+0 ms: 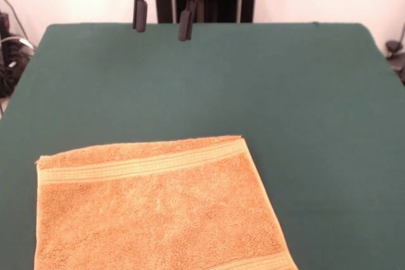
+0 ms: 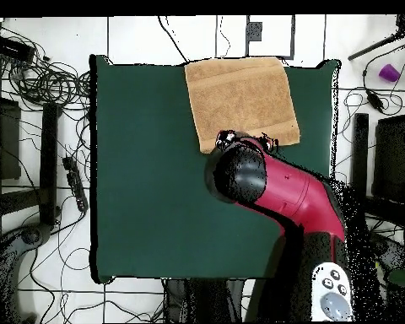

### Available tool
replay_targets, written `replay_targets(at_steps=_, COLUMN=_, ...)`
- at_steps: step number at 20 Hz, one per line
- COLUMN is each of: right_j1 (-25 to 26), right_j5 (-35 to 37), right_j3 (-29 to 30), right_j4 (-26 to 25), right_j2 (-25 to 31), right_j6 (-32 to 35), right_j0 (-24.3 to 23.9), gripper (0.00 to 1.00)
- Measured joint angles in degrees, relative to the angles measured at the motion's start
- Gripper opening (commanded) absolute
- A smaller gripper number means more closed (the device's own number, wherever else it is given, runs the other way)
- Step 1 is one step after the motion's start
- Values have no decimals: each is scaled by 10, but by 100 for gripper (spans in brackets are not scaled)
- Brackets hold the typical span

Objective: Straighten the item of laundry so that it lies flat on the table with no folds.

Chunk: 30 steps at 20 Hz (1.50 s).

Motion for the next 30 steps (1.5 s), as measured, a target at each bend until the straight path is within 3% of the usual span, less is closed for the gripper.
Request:
replay_targets(at_steps=8, right_j1=-23, right_j5=28, right_j3=-9, right_j4=-25, right_j2=8, right_j6=0, right_j0=-54, gripper=100)
replay_targets(at_steps=16, right_j1=-8, right_j5=28, right_j3=-42, right_j4=-30, right_j2=14, right_j6=0, right_j0=-103, gripper=100)
replay_targets(at_steps=24, right_j1=42, right_j5=28, right_j3=-106, right_j4=-19, right_j2=27, right_j6=0, right_j0=-103, gripper=100)
replay_targets(at_steps=30, right_j1=112, right_j5=29, right_j3=-189, right_j4=25, right_j2=8, right_j6=6, right_j0=-57, gripper=100)
